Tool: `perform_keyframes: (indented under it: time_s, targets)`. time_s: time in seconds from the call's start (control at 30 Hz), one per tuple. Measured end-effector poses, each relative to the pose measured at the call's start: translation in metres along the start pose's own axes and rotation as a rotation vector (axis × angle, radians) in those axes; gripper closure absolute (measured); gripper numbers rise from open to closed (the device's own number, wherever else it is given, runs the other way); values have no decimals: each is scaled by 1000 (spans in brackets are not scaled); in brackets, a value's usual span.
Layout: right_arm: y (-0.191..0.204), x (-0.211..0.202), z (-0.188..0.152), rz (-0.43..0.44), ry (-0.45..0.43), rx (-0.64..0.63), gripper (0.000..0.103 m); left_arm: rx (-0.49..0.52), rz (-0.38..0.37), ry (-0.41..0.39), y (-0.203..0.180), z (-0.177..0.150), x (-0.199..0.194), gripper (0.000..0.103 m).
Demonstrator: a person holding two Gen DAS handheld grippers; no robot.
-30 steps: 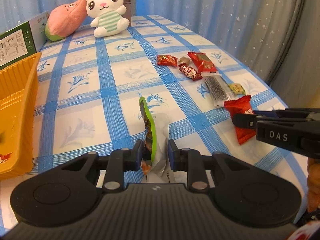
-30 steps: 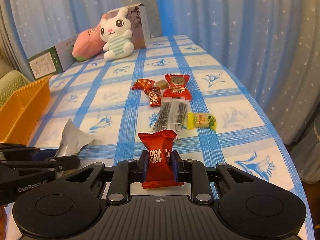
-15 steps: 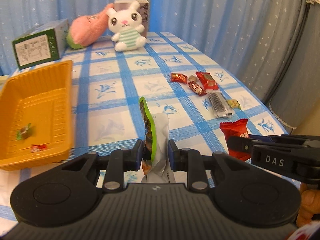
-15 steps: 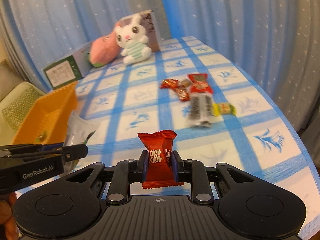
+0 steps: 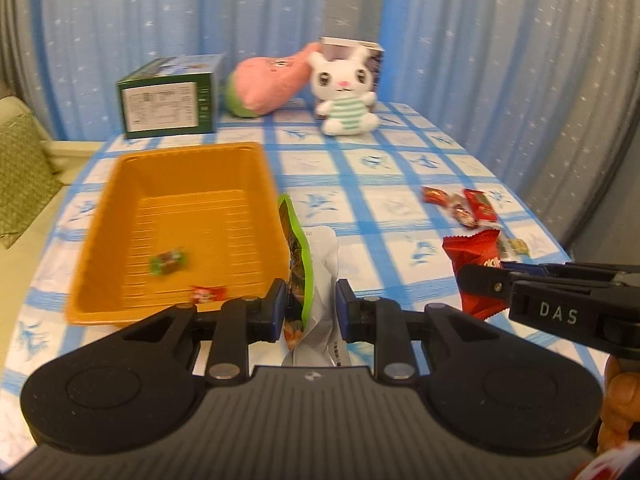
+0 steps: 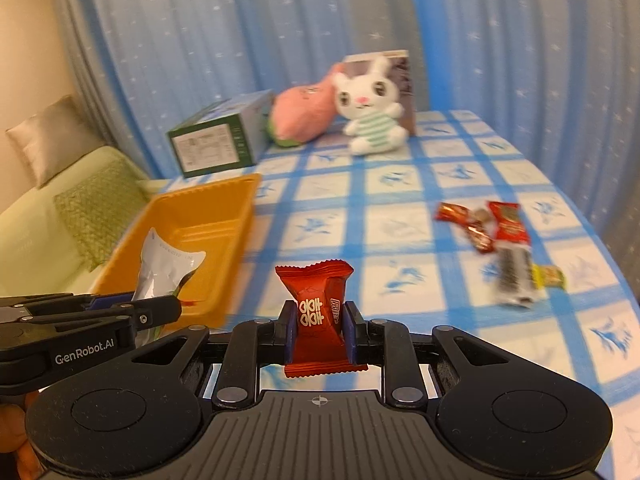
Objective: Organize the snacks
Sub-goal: 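Carry the pouch and red packet over the orange tray and release both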
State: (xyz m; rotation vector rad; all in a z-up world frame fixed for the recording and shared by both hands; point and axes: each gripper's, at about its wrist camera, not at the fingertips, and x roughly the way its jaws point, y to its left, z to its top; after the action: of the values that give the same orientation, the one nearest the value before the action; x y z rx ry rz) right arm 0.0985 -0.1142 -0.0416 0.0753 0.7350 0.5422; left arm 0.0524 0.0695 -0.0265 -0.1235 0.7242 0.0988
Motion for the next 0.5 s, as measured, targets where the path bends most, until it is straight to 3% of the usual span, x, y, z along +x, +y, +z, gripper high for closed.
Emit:
perform_keyframes:
  time_s: [0.5]
  targets:
    - [69, 53, 26, 108, 46, -75, 79, -82, 88, 1, 84, 13, -3, 80]
